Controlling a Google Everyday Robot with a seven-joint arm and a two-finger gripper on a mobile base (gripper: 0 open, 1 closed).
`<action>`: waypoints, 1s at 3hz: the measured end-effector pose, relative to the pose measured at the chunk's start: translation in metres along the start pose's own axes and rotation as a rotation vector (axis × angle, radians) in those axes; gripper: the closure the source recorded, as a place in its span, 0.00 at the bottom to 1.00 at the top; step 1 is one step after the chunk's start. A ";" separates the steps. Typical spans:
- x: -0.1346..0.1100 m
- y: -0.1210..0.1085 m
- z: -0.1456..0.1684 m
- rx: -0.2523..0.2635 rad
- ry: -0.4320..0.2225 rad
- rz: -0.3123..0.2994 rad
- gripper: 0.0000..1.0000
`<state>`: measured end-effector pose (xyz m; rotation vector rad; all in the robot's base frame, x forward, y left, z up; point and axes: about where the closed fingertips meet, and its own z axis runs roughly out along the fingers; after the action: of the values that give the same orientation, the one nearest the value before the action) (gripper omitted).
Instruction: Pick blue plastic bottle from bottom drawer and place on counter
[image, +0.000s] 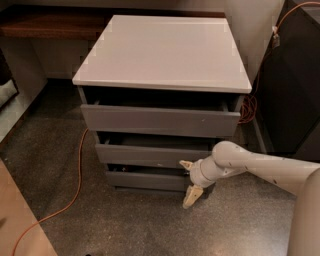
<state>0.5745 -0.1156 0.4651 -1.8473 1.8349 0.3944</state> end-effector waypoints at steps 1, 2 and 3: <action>0.015 -0.009 0.012 -0.004 0.002 -0.014 0.00; 0.039 -0.018 0.033 0.004 0.027 -0.035 0.00; 0.058 -0.026 0.050 0.006 0.037 -0.044 0.00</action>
Offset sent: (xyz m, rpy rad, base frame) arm 0.0368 -0.0259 -0.0630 -0.0566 -0.0473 0.0188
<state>0.6100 -0.1390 0.3965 -1.8991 1.8146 0.3417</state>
